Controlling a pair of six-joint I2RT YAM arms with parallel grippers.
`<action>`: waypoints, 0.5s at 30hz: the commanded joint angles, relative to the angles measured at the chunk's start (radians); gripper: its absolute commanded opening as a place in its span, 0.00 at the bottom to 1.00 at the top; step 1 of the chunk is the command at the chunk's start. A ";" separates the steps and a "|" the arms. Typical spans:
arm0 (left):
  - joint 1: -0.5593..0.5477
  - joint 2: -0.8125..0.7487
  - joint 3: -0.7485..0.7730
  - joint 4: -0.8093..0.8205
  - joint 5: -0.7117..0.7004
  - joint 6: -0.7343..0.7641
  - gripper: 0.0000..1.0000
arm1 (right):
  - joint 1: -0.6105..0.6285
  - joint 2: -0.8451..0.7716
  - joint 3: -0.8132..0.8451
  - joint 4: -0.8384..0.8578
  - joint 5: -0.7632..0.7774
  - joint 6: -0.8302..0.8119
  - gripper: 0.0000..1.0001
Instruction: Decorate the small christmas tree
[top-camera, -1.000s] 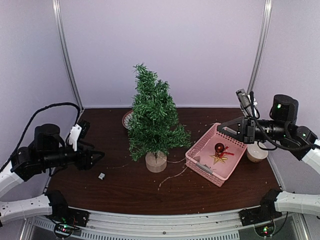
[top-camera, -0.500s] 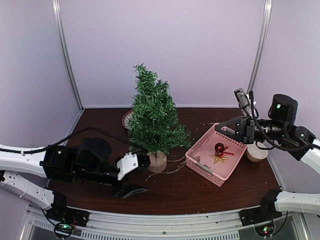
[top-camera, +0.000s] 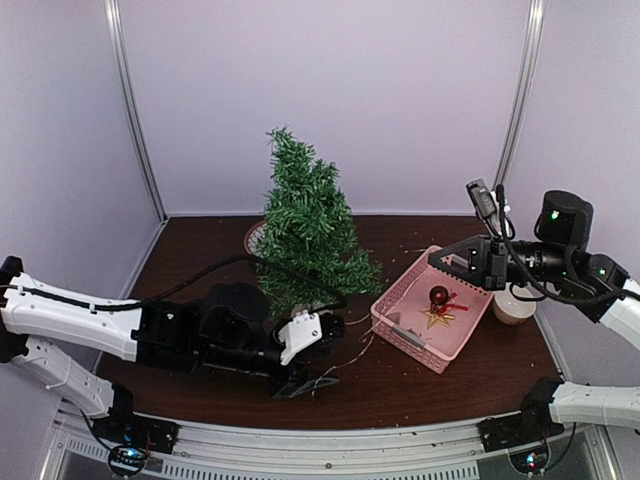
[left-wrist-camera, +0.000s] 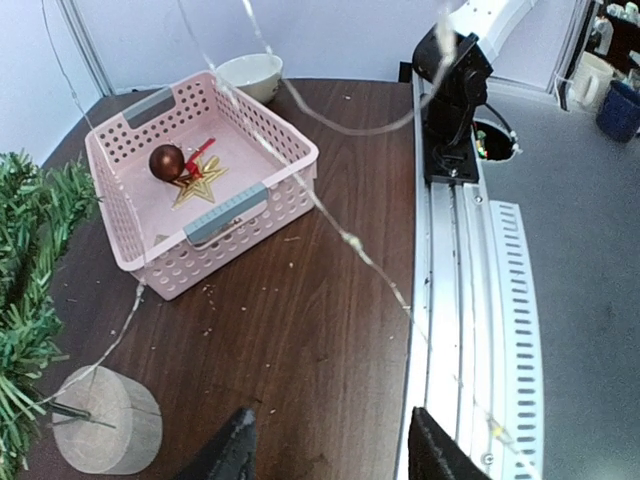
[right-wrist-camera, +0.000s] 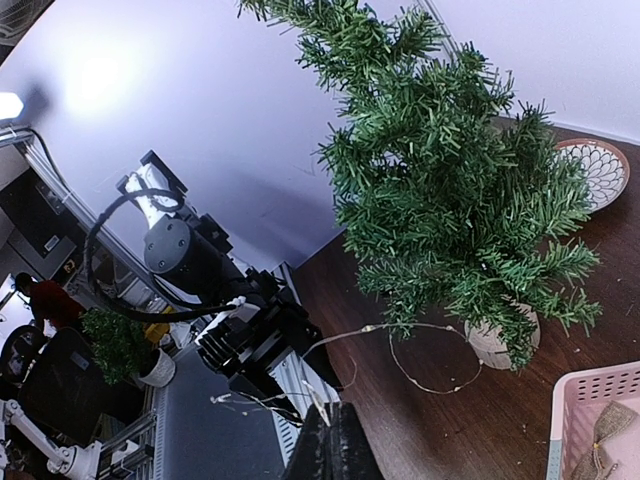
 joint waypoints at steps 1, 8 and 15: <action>-0.005 -0.014 0.026 0.097 0.043 -0.010 0.47 | 0.007 -0.004 -0.007 0.037 0.006 -0.008 0.00; -0.006 -0.058 -0.013 0.094 0.083 -0.014 0.62 | 0.007 -0.012 -0.015 0.035 0.023 -0.013 0.00; -0.007 -0.135 -0.058 0.000 -0.003 -0.048 0.68 | 0.007 -0.012 -0.009 0.029 0.021 -0.021 0.00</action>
